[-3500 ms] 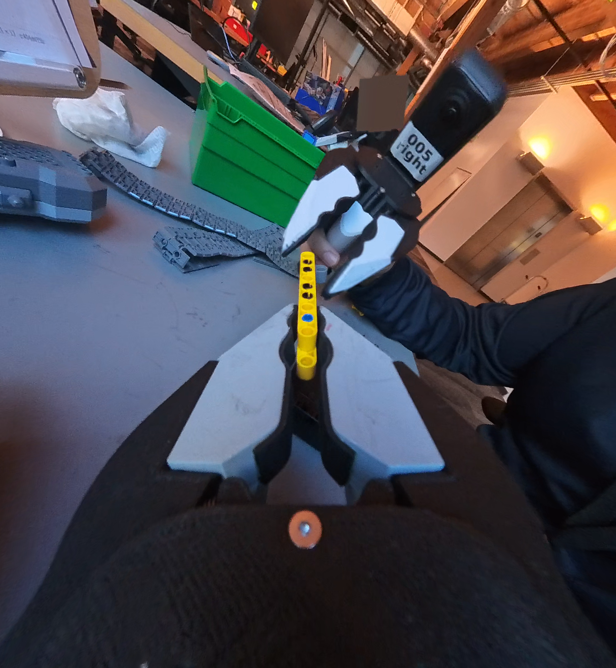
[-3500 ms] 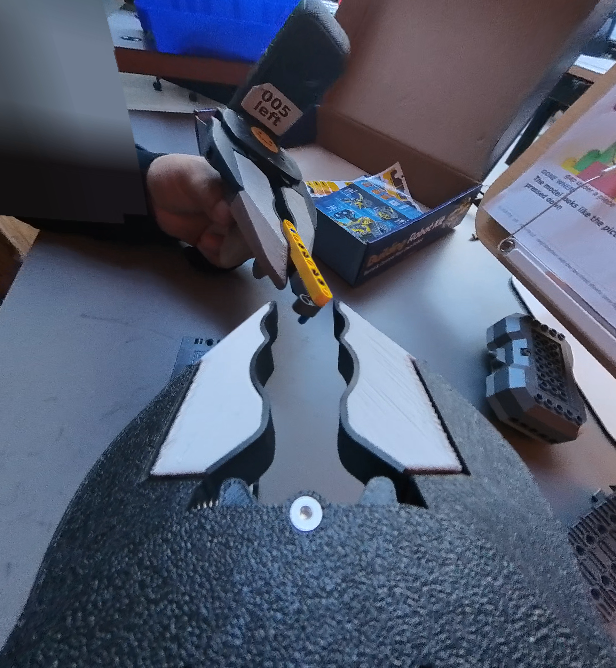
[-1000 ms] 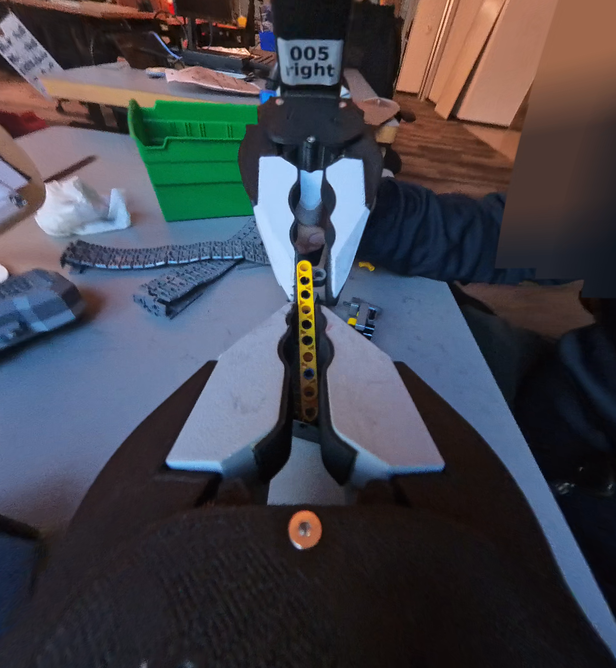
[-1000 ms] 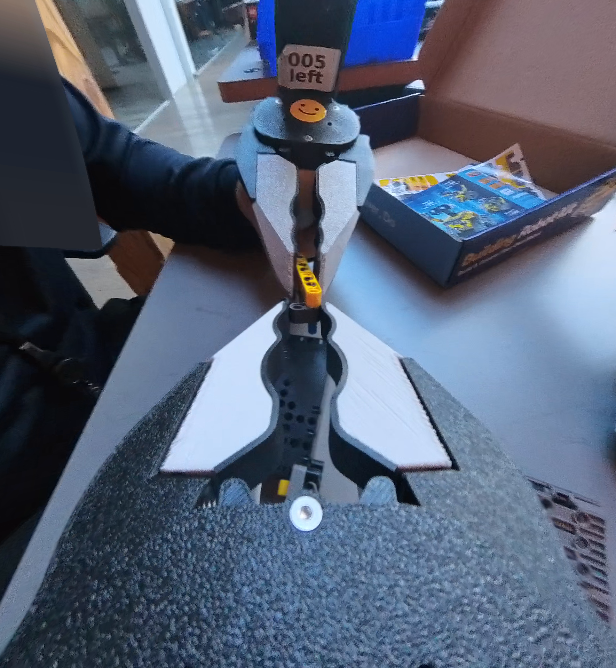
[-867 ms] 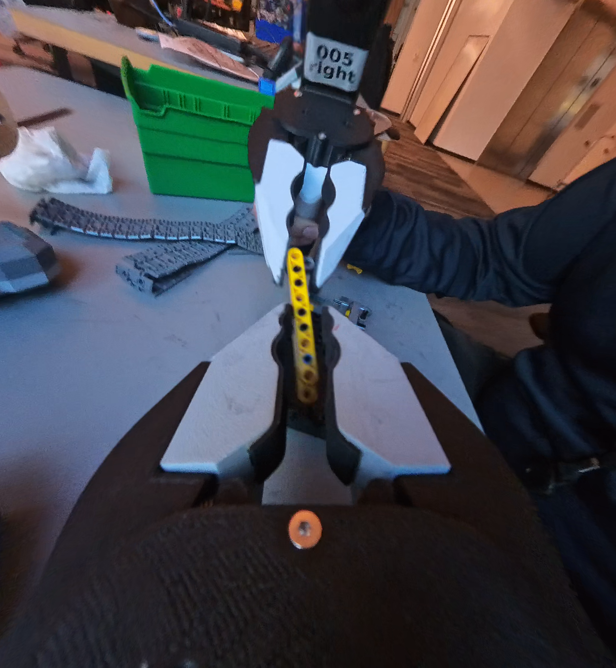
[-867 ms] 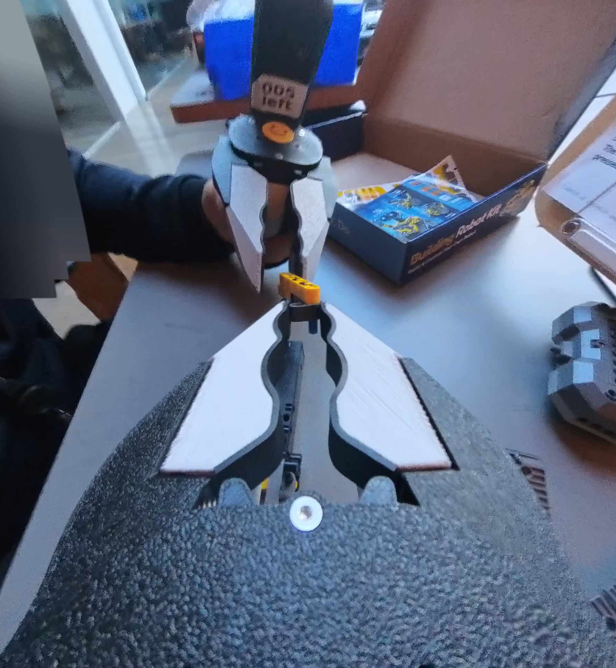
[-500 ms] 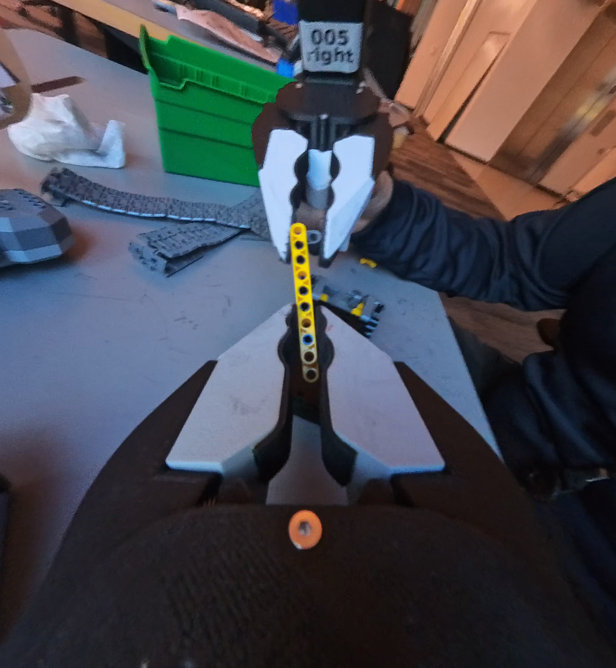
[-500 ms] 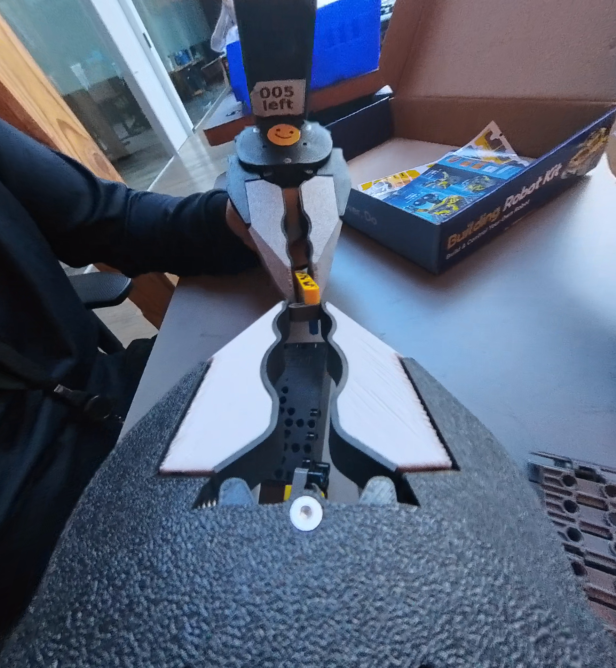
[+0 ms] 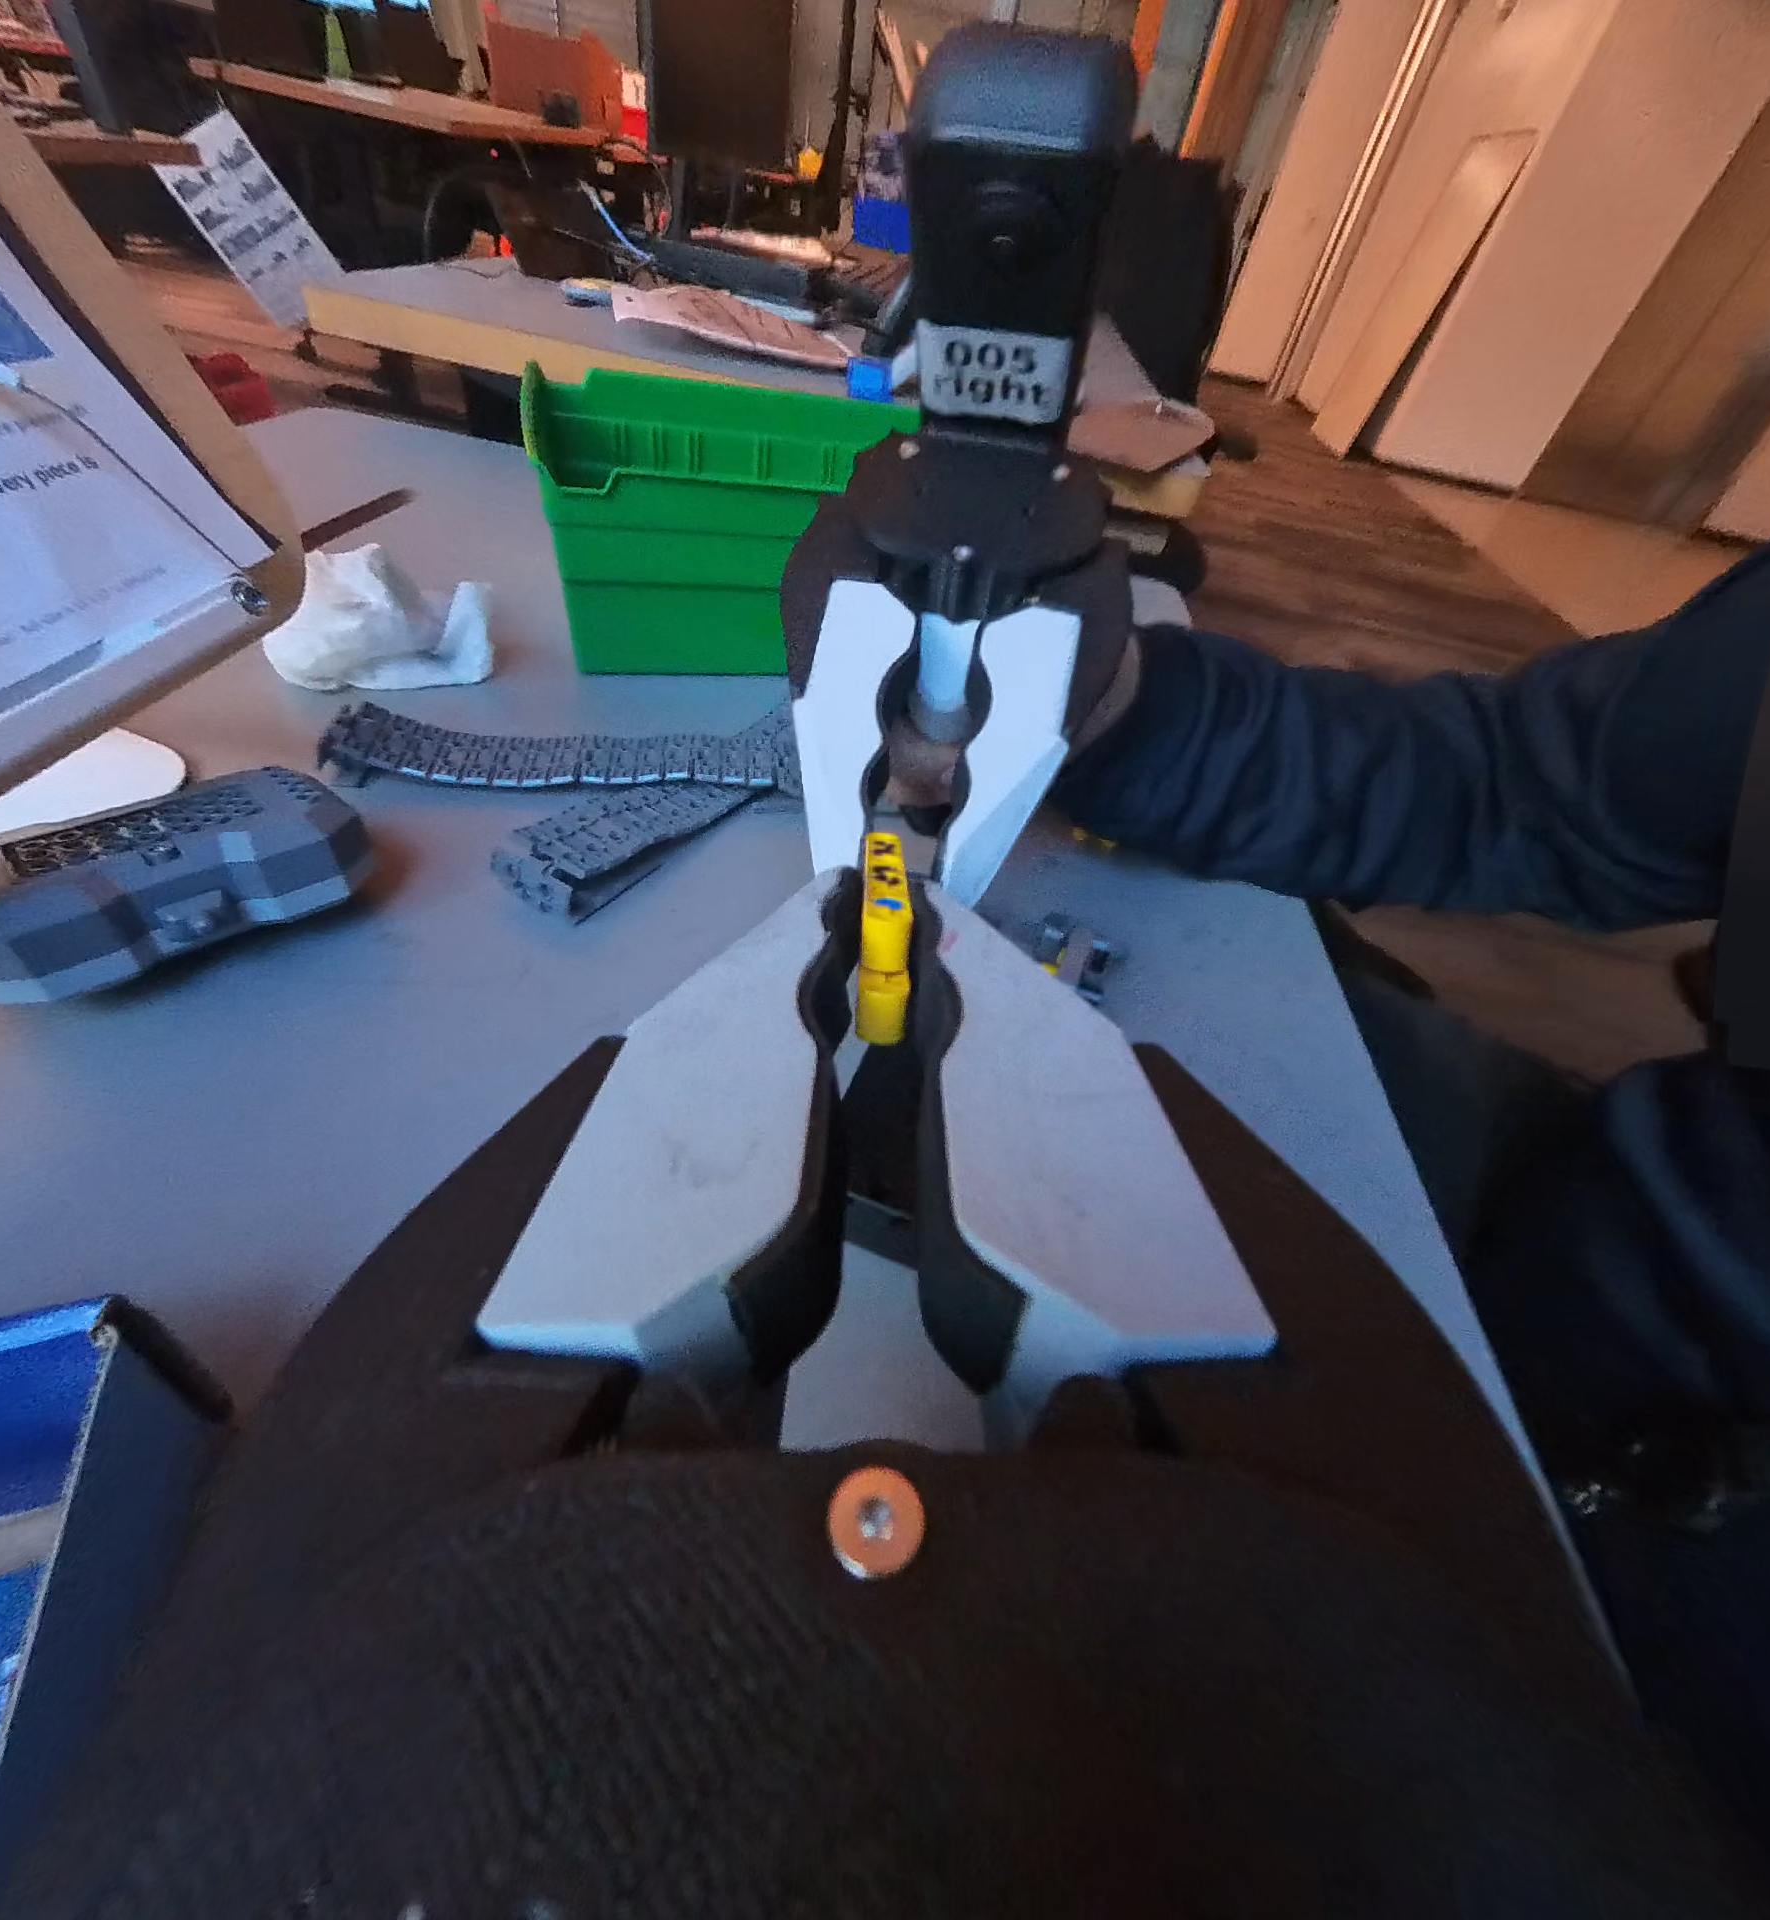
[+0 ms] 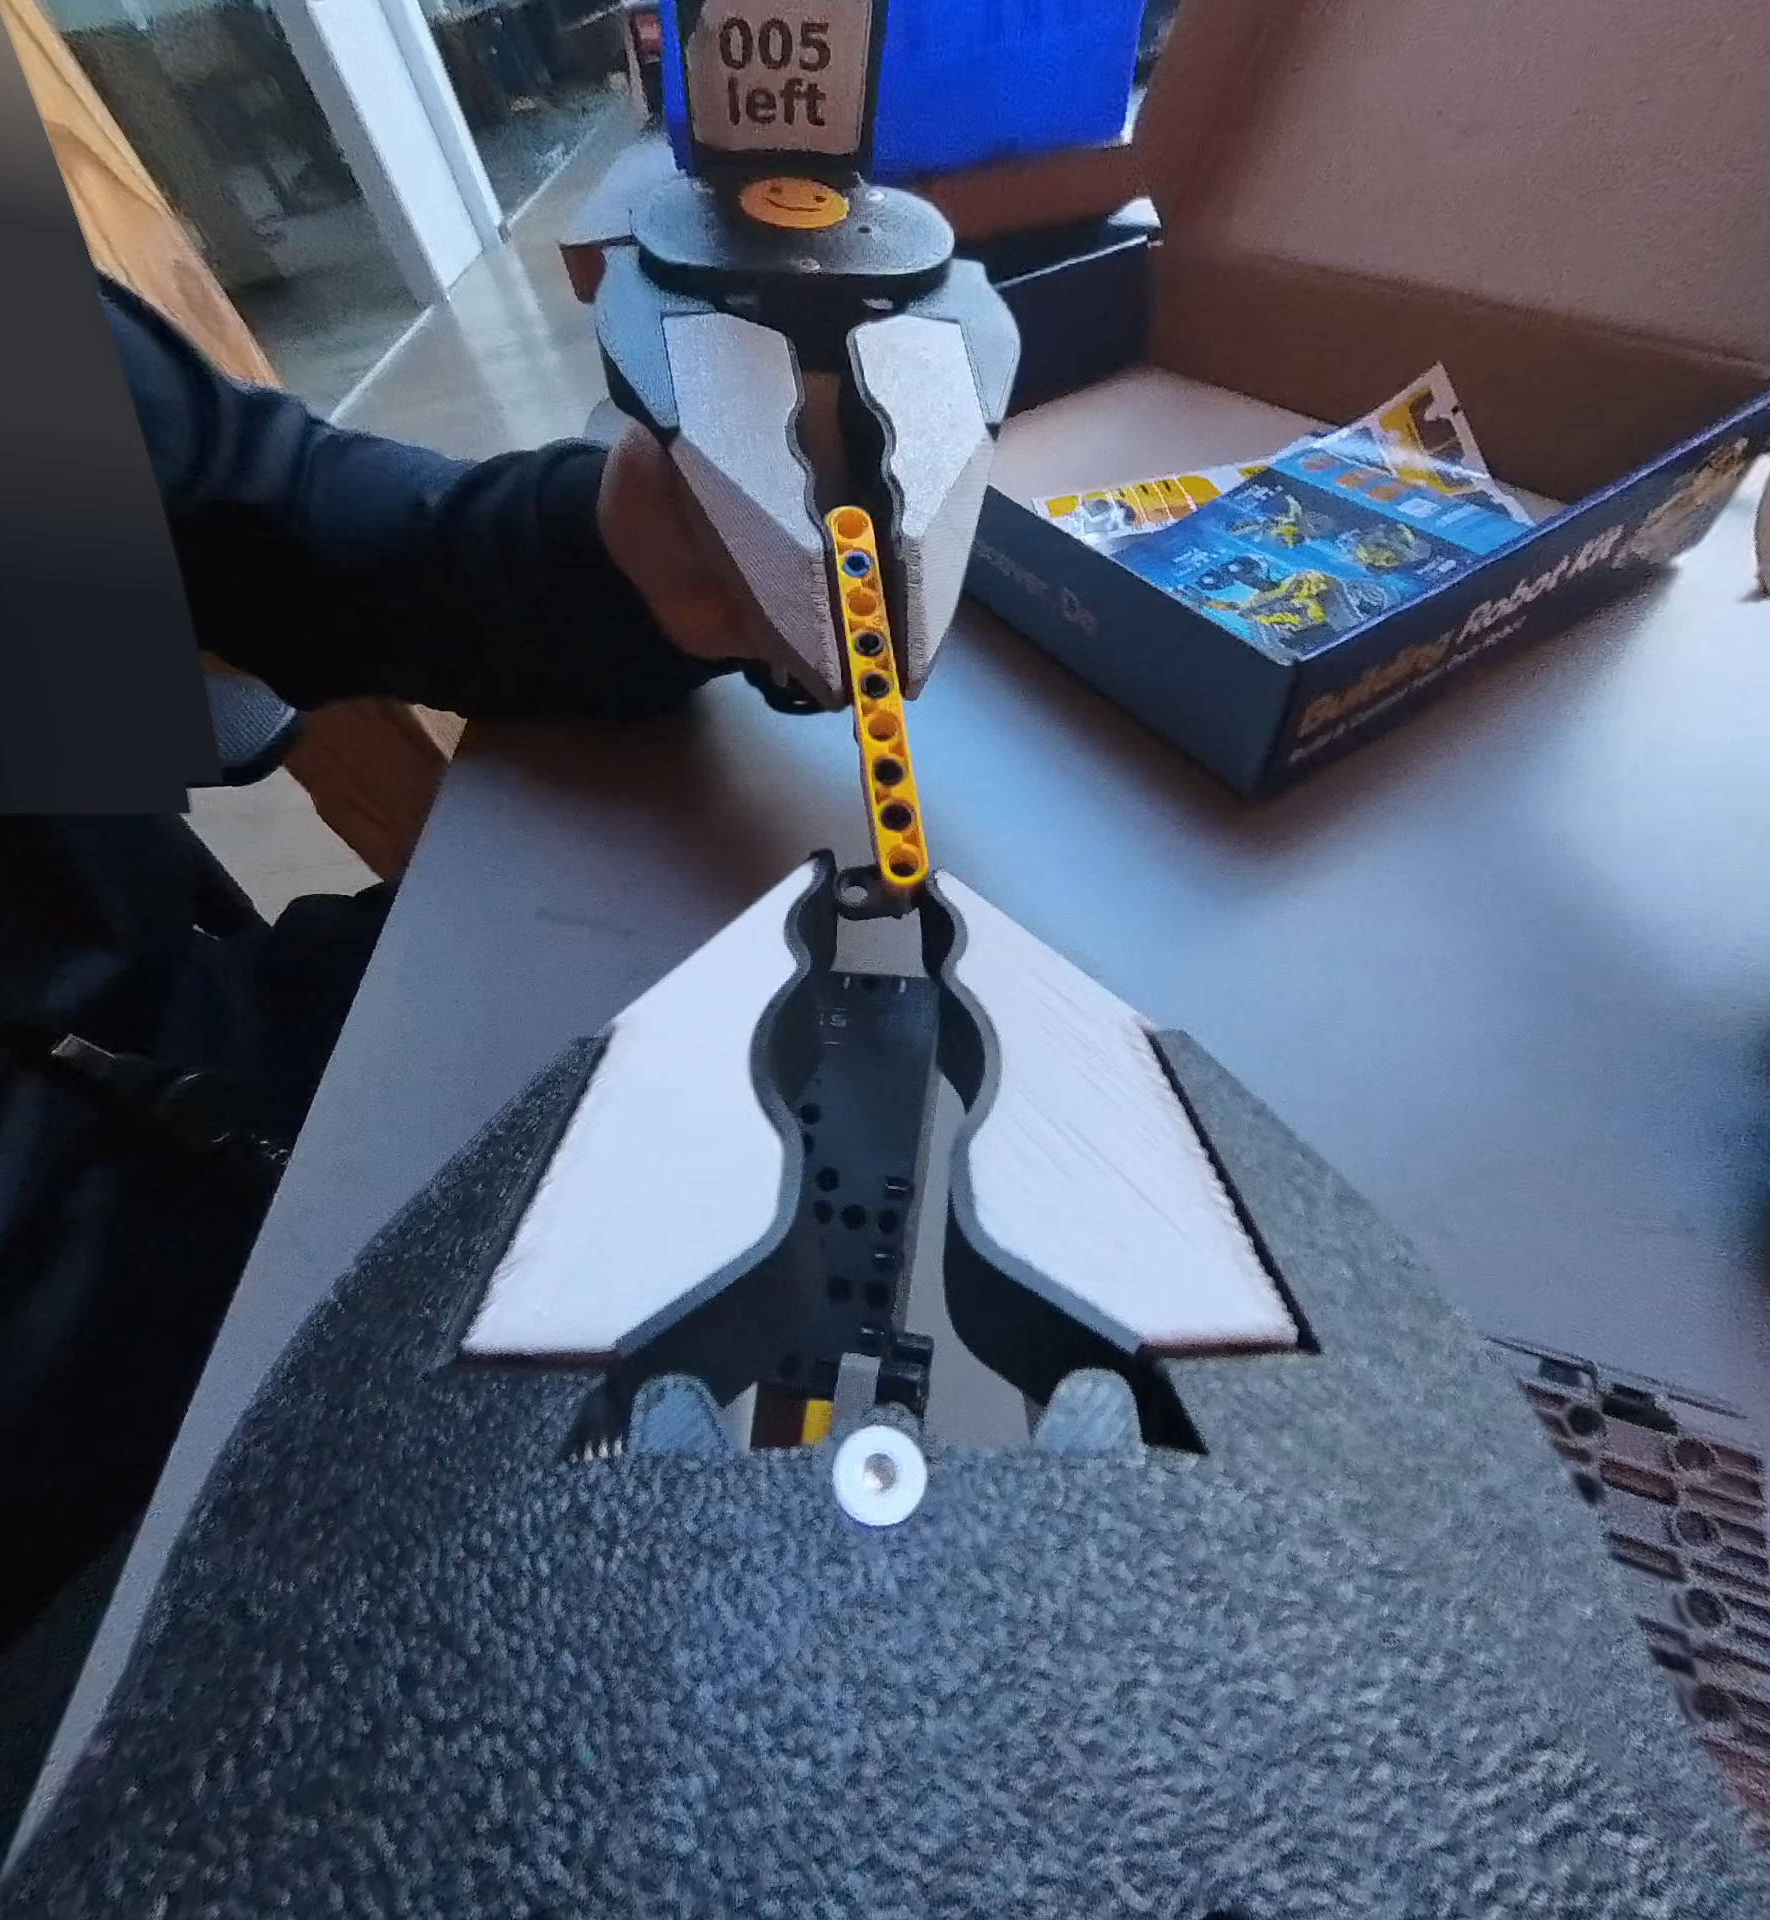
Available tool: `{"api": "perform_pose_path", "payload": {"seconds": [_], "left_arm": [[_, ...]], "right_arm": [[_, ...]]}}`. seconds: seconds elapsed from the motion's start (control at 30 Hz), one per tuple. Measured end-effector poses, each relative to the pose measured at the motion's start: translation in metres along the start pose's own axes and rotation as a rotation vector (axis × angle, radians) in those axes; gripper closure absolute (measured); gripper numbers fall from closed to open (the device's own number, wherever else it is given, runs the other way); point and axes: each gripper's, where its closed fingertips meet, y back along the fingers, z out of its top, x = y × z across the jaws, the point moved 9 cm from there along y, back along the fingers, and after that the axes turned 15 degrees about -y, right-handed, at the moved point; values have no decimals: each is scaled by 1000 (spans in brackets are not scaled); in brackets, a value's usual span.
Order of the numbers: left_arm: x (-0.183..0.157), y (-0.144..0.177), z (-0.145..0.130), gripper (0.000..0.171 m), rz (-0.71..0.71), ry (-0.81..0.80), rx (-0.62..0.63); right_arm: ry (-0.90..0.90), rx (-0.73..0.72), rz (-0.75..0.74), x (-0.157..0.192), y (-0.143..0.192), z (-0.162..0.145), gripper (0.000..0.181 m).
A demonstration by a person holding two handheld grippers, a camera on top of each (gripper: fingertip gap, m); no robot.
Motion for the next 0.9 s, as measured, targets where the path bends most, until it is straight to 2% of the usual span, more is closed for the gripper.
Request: {"api": "perform_pose_path", "payload": {"seconds": [0.13,0.23,0.27,0.33,0.4,0.47,0.53,0.6,0.63,0.67,0.7,0.83,0.9], "left_arm": [[8,-2,-5,166,-15,142,-23],[20,-1,-22,166,-88,360,-37],[19,-4,-26,166,-117,358,4],[10,-14,-27,166,-150,271,71],[1,-24,-25,166,-148,208,121],[-2,-26,-23,167,-97,138,159],[-1,-23,-20,167,-71,113,129],[1,-21,-18,166,-84,154,88],[1,-20,-18,166,-88,156,78],[1,-19,-18,166,-97,149,72],[1,-18,-18,166,-97,147,73],[2,-16,-18,166,-87,136,68],[3,-14,-17,164,-76,121,59]], "right_arm": [[-34,-8,-50,-7,-2,-2,164],[-81,-74,-13,-11,1,-1,144],[-105,-74,14,-12,2,-1,148],[-116,-22,67,-9,0,-4,167],[-78,18,57,-5,-4,-8,172],[-40,-8,19,-3,-3,-6,170],[-32,-31,24,-1,-1,-3,168],[-38,-31,-4,-4,0,-3,150],[-38,-15,-21,-6,0,-4,152],[-33,5,-17,-6,1,-6,167],[-25,13,-2,-5,0,-7,174],[16,5,-20,-3,0,-4,176],[-24,-35,-5,-6,5,-2,176]]}}
